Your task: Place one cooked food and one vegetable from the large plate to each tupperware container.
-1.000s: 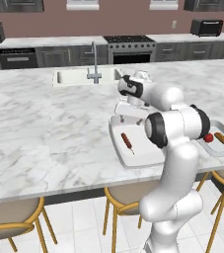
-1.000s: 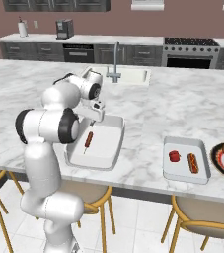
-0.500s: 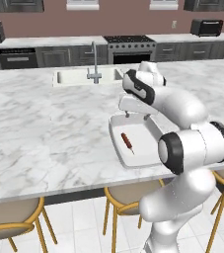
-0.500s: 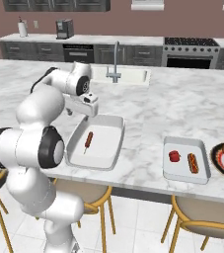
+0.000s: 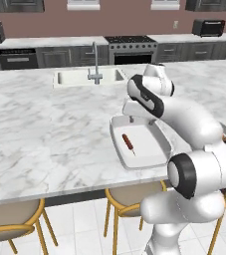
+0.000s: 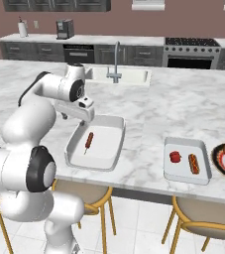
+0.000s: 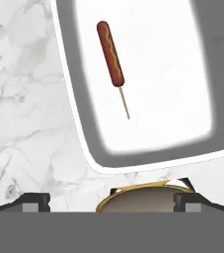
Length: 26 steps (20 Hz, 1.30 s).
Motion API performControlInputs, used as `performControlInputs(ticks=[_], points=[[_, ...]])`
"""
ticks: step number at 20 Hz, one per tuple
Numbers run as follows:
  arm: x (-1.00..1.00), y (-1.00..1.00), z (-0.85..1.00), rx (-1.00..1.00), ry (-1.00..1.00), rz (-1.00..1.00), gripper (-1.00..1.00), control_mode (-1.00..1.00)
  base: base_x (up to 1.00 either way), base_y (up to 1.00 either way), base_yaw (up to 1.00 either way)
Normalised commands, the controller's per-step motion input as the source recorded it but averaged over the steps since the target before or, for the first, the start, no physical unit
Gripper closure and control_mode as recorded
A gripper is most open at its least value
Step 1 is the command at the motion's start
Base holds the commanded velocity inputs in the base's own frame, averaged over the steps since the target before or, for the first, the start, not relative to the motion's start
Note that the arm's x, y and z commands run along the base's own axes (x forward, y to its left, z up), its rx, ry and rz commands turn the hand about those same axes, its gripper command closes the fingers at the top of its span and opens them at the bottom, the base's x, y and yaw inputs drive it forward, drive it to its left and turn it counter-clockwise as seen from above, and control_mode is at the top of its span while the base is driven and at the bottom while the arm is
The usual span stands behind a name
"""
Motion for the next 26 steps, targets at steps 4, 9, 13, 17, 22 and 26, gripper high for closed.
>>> performControlInputs(ticks=[4,9,13,17,22,26], points=[[-0.36,0.0,0.27,0.0,-0.1,0.02,-1.0,-1.0,0.0,0.0,0.0],[-0.08,-0.06,0.02,-0.02,0.0,0.0,-1.0,1.0,-0.25,-0.73,0.0],[0.0,0.0,0.0,0.0,0.0,0.0,-1.0,1.0,-0.1,-1.0,0.0],[0.0,0.0,0.0,0.0,0.0,0.0,-1.0,1.0,-0.03,-1.0,0.0],[0.0,0.0,0.0,0.0,0.0,0.0,-1.0,1.0,0.0,-1.0,-0.01],[0.0,0.0,0.0,0.0,0.0,0.0,-1.0,1.0,0.0,-0.88,-0.04]])
